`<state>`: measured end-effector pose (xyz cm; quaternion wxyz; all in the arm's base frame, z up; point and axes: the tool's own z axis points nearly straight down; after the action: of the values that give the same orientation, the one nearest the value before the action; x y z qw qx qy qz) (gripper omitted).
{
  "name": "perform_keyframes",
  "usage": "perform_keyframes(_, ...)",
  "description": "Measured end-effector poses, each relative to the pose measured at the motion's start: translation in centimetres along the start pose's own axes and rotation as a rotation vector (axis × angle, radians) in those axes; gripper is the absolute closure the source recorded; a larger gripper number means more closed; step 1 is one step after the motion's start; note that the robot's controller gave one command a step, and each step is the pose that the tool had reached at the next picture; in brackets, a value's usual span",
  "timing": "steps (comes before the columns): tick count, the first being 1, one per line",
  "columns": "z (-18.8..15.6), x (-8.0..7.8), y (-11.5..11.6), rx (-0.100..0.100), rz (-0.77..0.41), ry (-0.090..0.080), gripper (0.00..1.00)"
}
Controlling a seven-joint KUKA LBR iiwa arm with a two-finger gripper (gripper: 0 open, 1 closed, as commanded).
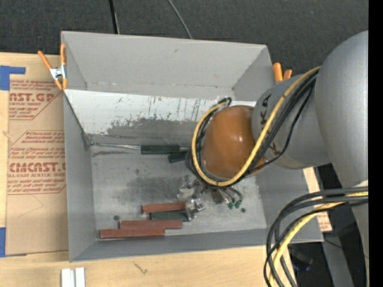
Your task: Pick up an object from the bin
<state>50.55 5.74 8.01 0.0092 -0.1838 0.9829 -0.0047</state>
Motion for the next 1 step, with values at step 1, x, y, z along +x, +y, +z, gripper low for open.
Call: perform_keyframes(1,-13.08,1.15,-1.16,-0.012,0.073,0.015,1.00)
